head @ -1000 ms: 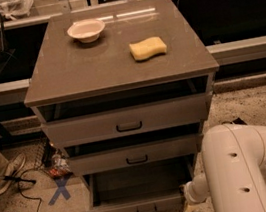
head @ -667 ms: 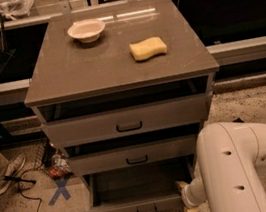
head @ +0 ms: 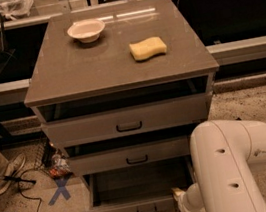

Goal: Open bottom drawer

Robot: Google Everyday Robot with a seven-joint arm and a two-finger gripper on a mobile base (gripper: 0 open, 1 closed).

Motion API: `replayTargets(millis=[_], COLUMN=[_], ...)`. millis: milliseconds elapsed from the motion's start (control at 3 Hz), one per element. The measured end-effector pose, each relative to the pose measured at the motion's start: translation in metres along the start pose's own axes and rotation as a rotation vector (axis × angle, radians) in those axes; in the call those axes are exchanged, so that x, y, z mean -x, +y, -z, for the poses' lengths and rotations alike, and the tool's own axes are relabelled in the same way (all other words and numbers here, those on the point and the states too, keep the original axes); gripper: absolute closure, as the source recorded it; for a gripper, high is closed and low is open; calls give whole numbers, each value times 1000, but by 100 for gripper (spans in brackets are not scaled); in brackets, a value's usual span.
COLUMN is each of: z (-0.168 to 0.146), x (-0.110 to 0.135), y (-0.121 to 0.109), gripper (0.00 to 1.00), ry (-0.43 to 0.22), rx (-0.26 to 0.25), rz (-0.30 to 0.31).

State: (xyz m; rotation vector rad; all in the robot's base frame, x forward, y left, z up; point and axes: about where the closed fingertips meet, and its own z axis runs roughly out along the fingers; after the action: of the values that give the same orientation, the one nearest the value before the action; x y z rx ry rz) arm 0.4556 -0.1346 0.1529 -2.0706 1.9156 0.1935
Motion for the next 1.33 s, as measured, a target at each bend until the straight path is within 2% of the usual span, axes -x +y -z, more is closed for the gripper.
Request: replayTargets(millis=[333, 1333], z=[0, 11], x=[2, -2], y=[4, 8], gripper=[18, 88], ry=[-17, -25], rx=[-2, -34], rz=[2, -1])
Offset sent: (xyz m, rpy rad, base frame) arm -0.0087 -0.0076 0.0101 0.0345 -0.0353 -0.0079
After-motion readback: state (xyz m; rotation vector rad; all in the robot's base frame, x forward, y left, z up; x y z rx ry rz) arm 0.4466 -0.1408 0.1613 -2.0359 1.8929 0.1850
